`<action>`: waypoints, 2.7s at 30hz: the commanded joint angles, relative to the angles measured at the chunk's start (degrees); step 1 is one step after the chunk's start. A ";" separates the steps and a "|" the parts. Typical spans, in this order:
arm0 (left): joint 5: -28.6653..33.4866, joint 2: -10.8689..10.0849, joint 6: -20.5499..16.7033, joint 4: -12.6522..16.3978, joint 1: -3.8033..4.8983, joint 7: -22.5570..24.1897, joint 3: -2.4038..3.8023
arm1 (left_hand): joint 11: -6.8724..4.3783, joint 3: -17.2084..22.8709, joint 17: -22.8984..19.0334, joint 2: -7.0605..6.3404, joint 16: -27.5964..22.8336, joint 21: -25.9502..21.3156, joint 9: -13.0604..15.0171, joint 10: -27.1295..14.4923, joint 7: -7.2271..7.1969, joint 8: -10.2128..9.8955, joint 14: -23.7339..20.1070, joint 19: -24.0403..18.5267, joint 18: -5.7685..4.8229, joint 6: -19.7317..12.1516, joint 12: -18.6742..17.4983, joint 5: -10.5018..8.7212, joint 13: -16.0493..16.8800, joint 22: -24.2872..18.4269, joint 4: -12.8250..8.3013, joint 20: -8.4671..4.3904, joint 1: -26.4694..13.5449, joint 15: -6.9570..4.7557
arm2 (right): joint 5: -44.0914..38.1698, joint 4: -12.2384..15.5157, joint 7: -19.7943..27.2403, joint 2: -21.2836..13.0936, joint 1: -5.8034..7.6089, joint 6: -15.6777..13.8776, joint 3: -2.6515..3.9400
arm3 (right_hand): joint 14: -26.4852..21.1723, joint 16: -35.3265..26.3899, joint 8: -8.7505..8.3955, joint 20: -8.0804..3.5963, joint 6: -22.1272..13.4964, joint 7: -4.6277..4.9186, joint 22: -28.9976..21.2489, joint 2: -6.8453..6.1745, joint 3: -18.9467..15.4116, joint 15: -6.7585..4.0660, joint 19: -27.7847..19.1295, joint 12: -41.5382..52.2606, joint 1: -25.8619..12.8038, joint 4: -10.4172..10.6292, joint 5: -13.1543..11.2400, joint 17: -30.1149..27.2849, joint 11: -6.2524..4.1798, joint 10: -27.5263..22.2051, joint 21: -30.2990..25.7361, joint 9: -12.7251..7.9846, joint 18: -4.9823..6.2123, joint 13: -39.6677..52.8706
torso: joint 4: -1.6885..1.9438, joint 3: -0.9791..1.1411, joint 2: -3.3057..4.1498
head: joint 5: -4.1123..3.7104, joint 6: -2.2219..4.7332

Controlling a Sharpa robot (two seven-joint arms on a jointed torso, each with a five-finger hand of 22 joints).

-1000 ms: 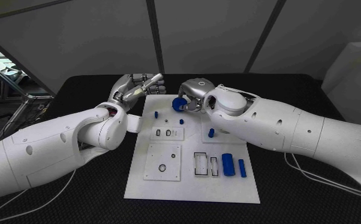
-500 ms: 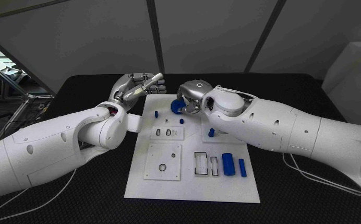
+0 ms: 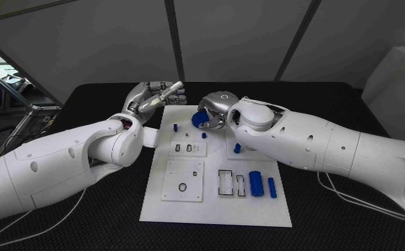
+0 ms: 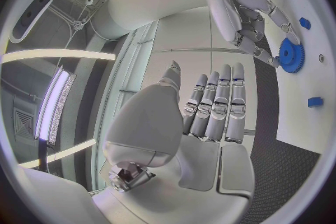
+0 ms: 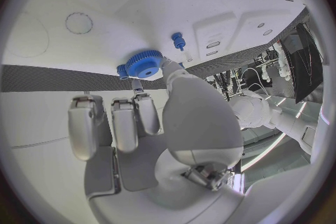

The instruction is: Assemble the parts on the task board

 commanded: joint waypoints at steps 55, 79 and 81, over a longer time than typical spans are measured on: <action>-0.07 -0.64 0.73 -0.14 0.08 0.04 0.05 | -0.02 -0.09 0.19 0.59 -0.47 -0.10 0.00 -0.24 0.00 -0.34 -0.06 -0.37 -1.57 -0.05 -0.27 0.08 -0.02 -0.10 -0.55 0.03 0.08 -0.08 | 30.94 10.22 20.71 -26.84 0.18 -5.89 0.36 | 5.06 -0.71 0.78 -0.53 8.85 -1.28 8.54 1.50 -4.46 -0.73 0.84 -0.17 5.96 -6.61 3.35 10.73 -0.93 0.48 -0.95 0.52 -0.18 6.19 | -0.87 0.29 -0.41 | -0.98 0.87; -0.07 -0.04 0.84 -0.85 0.03 0.02 0.04 | -0.02 -0.09 0.19 0.59 -0.47 -0.10 0.00 -0.24 0.00 -0.34 -0.06 -0.37 -1.57 -0.05 -0.27 0.08 -0.02 -0.10 -0.55 0.03 0.08 -0.08 | 28.76 3.92 21.62 -25.58 -0.72 -2.14 0.33 | 5.05 -0.77 0.64 -0.31 8.19 -0.68 8.02 1.50 -4.93 -0.35 0.41 -0.63 6.92 -7.59 3.37 10.68 -0.46 0.13 -1.25 0.47 -0.06 5.89 | -0.72 0.13 -0.38 | -2.02 0.53; -0.07 -0.02 0.82 -0.89 0.02 0.01 0.04 | -0.02 -0.09 0.19 0.59 -0.47 -0.10 0.00 -0.24 0.00 -0.34 -0.06 -0.37 -1.57 -0.05 -0.27 0.08 -0.02 -0.10 -0.55 0.03 0.08 -0.08 | 28.68 3.94 21.57 -25.63 -0.80 -1.93 0.33 | 5.06 -0.75 0.74 -0.29 8.37 -0.66 8.01 1.54 -4.97 -0.32 0.41 -0.60 6.87 -7.57 3.42 10.72 -0.44 0.15 -1.26 0.51 -0.05 5.92 | -0.71 0.14 -0.37 | -2.02 0.51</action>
